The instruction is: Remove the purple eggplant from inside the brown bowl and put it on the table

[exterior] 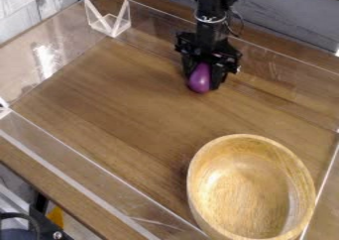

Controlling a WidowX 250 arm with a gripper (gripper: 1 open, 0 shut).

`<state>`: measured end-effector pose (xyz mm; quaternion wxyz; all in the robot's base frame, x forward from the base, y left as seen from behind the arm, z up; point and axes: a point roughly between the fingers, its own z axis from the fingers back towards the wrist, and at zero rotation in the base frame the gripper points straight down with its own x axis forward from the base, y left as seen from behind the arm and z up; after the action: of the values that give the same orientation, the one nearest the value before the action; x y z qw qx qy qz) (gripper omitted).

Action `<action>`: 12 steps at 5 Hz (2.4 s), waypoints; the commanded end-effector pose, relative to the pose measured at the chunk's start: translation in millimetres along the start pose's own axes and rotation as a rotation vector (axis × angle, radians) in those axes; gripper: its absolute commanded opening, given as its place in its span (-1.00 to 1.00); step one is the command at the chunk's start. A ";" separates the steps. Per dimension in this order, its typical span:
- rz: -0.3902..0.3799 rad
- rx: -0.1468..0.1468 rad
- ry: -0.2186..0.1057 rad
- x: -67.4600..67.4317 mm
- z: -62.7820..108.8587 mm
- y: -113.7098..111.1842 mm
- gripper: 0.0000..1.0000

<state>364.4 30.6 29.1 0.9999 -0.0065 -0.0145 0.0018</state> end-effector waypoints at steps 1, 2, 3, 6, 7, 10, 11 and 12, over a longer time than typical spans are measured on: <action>-0.054 -0.005 -0.048 6.0 18.2 -8.6 -1.00; -0.103 -0.014 -0.044 7.2 17.0 -17.2 -1.00; -0.126 -0.022 -0.038 10.6 18.8 -16.8 -1.00; -0.225 -0.044 -0.022 13.3 21.7 -35.6 -1.00; -0.287 -0.052 -0.018 11.3 17.8 -29.4 -1.00; -0.171 -0.096 0.036 -9.2 26.4 -5.0 -1.00; -0.224 -0.104 0.051 -18.0 25.1 3.6 -1.00; -0.214 -0.107 0.048 -19.8 16.2 15.8 -1.00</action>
<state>336.4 44.2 25.0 0.9918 -0.0662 0.0406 -0.1017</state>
